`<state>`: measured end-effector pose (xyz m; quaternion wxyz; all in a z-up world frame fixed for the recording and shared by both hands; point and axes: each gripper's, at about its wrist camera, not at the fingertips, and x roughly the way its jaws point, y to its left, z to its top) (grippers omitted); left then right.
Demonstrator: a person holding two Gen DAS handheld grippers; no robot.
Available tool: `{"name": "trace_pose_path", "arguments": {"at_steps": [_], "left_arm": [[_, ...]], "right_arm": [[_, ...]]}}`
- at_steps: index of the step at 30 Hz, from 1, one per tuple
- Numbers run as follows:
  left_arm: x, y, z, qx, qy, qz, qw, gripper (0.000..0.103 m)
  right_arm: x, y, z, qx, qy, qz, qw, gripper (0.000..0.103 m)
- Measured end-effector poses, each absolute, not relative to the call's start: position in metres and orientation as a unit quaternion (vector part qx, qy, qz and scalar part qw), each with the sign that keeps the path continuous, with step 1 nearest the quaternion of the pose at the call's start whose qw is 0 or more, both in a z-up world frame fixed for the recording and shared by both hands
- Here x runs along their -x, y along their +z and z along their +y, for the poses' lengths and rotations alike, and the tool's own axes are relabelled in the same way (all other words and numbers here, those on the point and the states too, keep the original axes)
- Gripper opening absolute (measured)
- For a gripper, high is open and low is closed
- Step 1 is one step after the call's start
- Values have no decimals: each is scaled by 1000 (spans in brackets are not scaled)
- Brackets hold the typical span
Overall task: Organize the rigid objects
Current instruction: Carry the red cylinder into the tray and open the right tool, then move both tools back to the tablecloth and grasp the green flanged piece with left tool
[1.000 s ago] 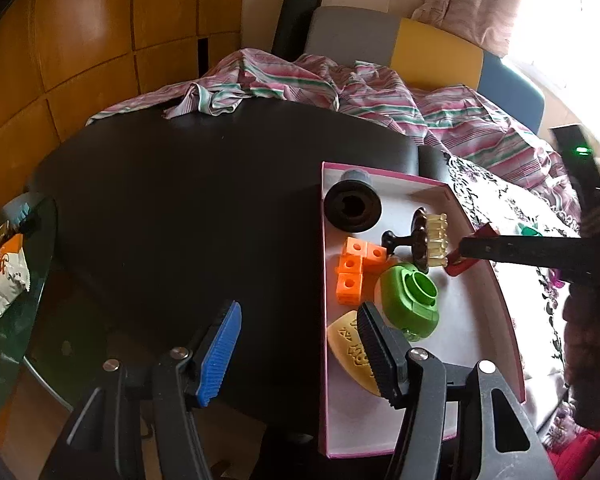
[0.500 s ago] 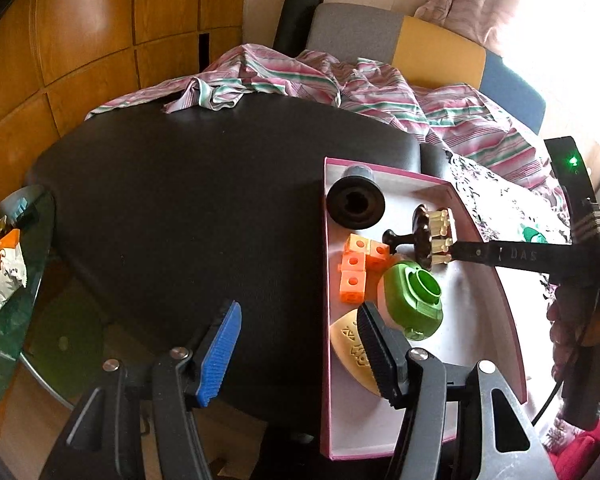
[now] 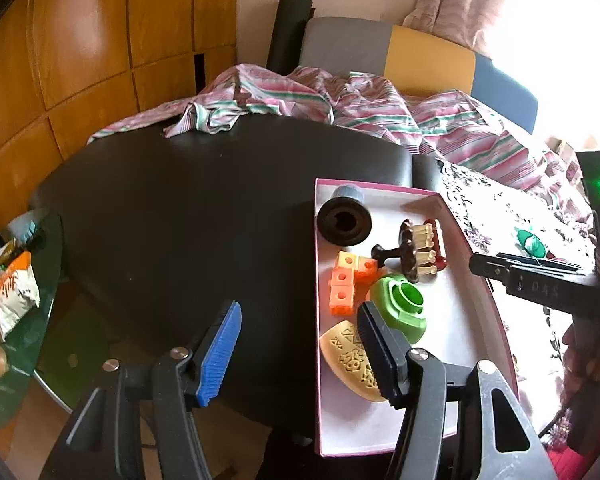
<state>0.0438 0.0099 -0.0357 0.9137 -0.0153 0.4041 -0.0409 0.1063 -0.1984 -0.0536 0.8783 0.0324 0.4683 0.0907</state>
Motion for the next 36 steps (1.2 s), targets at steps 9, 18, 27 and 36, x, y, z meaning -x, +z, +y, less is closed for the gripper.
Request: {"name": "trace_pose_path", "arguments": {"at_steps": [9, 18, 27, 36], "left_arm": [[-39, -29, -5, -9, -53, 394, 917, 61], [-36, -23, -26, -31, -75, 388, 918, 61], [-36, -19, -52, -47, -104, 387, 915, 66], [-44, -14, -87, -61, -141, 385, 910, 68]], "right_arm": [[-83, -44, -219, -36, 74, 445, 892, 43], [-74, -34, -255, -48, 46, 433, 899, 43], [-70, -26, -314, -60, -9, 427, 902, 43], [-68, -20, -399, -79, -98, 409, 904, 43]]}}
